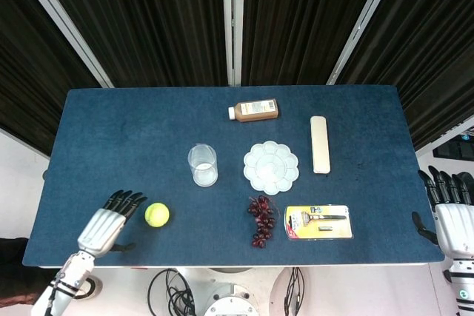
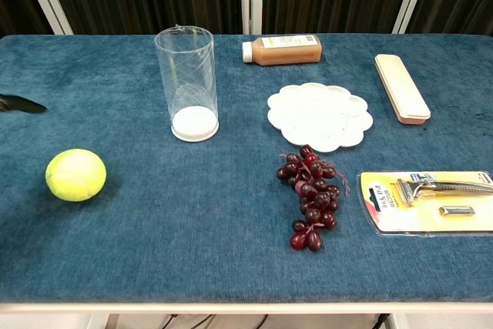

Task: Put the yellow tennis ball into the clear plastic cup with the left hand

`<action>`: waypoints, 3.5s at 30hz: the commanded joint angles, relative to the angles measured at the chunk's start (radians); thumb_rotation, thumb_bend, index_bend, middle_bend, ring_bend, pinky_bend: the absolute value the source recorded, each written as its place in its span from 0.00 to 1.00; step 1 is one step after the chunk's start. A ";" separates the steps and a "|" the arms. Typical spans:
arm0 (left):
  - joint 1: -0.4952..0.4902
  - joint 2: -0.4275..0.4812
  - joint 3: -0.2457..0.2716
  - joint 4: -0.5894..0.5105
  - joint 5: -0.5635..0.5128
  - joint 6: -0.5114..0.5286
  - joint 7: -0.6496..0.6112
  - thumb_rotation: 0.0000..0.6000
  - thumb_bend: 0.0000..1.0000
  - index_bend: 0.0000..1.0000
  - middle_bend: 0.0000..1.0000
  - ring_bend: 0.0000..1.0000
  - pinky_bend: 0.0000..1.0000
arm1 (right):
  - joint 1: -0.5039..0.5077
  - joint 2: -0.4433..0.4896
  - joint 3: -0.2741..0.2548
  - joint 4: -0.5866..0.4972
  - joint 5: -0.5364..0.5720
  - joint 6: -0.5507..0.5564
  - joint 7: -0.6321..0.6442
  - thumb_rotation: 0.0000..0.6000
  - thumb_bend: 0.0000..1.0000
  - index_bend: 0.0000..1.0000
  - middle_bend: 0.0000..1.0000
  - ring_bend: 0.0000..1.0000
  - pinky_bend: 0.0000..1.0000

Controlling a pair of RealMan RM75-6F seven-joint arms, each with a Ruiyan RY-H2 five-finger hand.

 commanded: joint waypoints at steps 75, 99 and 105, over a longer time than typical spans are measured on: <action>-0.509 -0.129 -0.387 -0.017 -0.576 -0.206 0.148 1.00 0.17 0.52 0.51 0.46 0.74 | 0.009 0.009 0.029 0.056 0.049 -0.024 0.091 1.00 0.32 0.00 0.00 0.00 0.00; -0.484 -0.058 -0.353 -0.098 -0.497 -0.119 0.075 1.00 0.09 0.19 0.21 0.17 0.40 | 0.007 0.010 0.030 0.063 0.056 -0.024 0.094 1.00 0.32 0.00 0.00 0.00 0.00; -0.319 0.047 -0.212 -0.145 -0.305 0.112 0.178 1.00 0.09 0.30 0.22 0.17 0.31 | -0.004 0.011 0.025 0.065 0.048 -0.007 0.100 1.00 0.32 0.00 0.00 0.00 0.00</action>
